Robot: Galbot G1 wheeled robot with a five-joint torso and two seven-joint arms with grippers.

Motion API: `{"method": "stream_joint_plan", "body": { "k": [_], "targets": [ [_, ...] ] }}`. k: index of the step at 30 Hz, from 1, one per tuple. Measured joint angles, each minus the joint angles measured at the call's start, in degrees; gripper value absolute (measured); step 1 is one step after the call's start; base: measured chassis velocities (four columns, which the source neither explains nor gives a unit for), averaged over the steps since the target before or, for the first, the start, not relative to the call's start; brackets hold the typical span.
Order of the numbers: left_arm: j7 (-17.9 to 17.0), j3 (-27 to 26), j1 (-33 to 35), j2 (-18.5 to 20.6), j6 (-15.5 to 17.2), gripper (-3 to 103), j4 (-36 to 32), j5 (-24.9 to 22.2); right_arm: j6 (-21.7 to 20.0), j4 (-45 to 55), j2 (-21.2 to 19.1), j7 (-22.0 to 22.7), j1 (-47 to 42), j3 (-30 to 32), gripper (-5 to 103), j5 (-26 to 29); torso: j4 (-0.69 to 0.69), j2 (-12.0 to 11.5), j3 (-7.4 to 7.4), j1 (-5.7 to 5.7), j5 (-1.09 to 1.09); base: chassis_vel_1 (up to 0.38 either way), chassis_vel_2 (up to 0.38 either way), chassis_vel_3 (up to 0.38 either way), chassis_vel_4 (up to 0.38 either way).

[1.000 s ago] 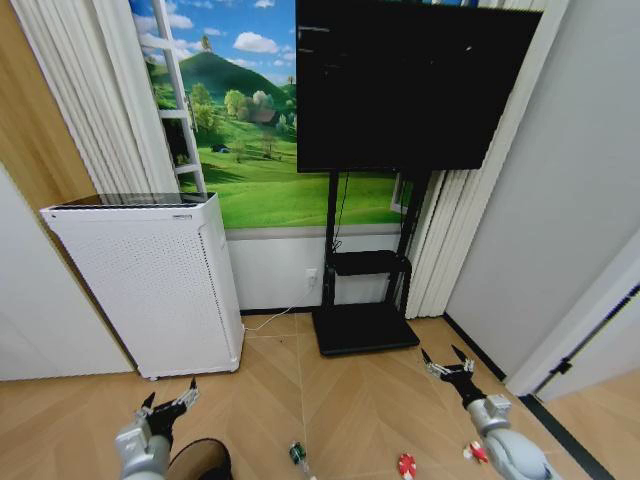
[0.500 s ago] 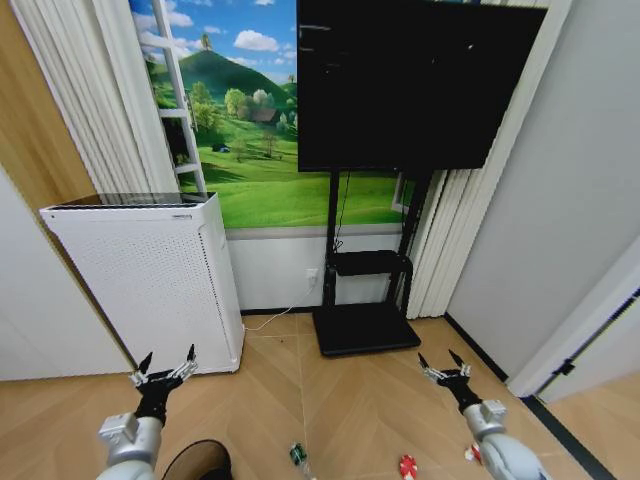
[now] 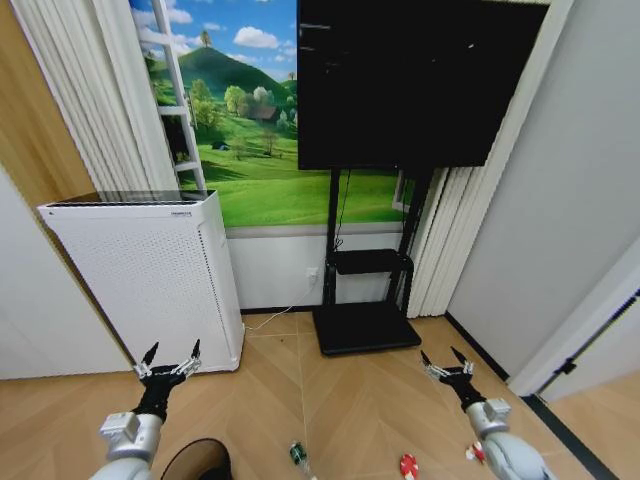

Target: Pick up the trash bin and place the garbage on the floor into it.

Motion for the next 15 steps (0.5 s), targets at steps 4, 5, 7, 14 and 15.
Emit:
{"method": "stream_joint_plan", "body": {
  "k": [4,5,7,14,15],
  "targets": [
    [-0.01,-0.21,-0.04,-0.07,-0.28,100,0.64,0.01,0.02,-0.11,-0.02,0.0,0.06,-0.01,100,0.05,0.0,-0.91,-0.54,-0.38,0.0,0.0,0.0,0.0,0.0],
    [-0.01,-0.22,-0.04,-0.08,-0.3,100,0.69,0.01,0.03,-0.13,-0.02,0.0,0.06,-0.01,100,0.06,0.0,-1.04,-0.61,-0.43,0.0,0.0,0.0,0.0,0.0],
    [-0.01,-0.26,0.01,-0.14,-0.39,100,0.88,0.02,0.13,-0.23,-0.03,-0.03,0.02,-0.01,100,0.08,0.0,-1.57,-0.92,-0.66,0.0,0.0,0.0,0.0,0.0],
    [0.32,-0.19,0.21,-0.92,-0.78,100,1.52,0.61,0.63,-0.61,-0.01,-0.73,-0.43,0.16,100,0.47,0.0,-3.67,-2.15,-1.53,0.0,0.0,0.0,0.0,0.0],
    [0.35,-0.18,0.21,-1.07,-0.86,100,1.65,0.72,0.67,-0.62,0.02,-0.73,-0.43,0.17,100,0.51,0.0,-4.06,-2.36,-1.69,0.0,0.0,0.0,0.0,0.0]
  ]
}}
